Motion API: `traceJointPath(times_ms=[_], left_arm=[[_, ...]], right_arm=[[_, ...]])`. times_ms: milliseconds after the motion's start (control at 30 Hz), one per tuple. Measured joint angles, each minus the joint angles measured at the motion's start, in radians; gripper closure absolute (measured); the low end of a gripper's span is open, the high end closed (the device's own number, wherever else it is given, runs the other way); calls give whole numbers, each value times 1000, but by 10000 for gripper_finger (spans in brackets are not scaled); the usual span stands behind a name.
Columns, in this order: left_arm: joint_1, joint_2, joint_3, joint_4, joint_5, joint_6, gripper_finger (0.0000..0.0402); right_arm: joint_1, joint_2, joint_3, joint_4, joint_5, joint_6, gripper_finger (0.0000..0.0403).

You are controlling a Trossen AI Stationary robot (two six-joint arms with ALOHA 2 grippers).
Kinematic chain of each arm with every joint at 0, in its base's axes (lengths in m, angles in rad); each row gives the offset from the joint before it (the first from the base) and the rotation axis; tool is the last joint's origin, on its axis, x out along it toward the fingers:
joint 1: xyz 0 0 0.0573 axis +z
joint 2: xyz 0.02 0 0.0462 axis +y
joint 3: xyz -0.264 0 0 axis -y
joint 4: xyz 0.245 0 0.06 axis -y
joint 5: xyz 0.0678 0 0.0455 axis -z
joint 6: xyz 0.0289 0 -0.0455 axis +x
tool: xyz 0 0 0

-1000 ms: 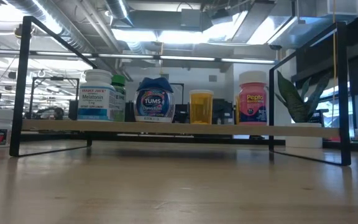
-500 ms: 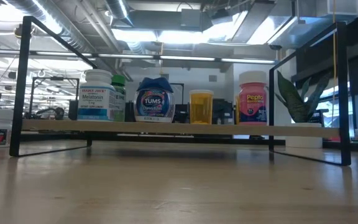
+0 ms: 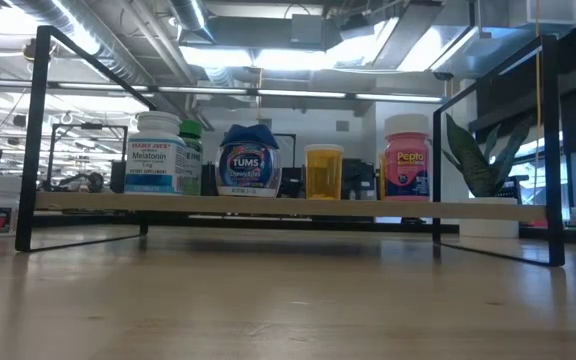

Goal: Pick and place medicine bottles onto shelf by color
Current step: Put the big white pill bottle on the shelf

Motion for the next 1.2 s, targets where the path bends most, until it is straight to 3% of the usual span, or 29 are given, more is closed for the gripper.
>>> traceJointPath(times_ms=[367,633,1000,1200], left_arm=[[242,13,48,51,-89,372,244],[390,68,48,254,-20,636,244],[527,210,48,288,63,791,244],[578,300,48,289,83,803,244]], right_arm=[[0,-55,1,-194,8,228,95],[-1,-58,1,-322,122,311,95],[-1,-58,1,-354,122,340,95],[0,-58,1,-417,119,404,95]])
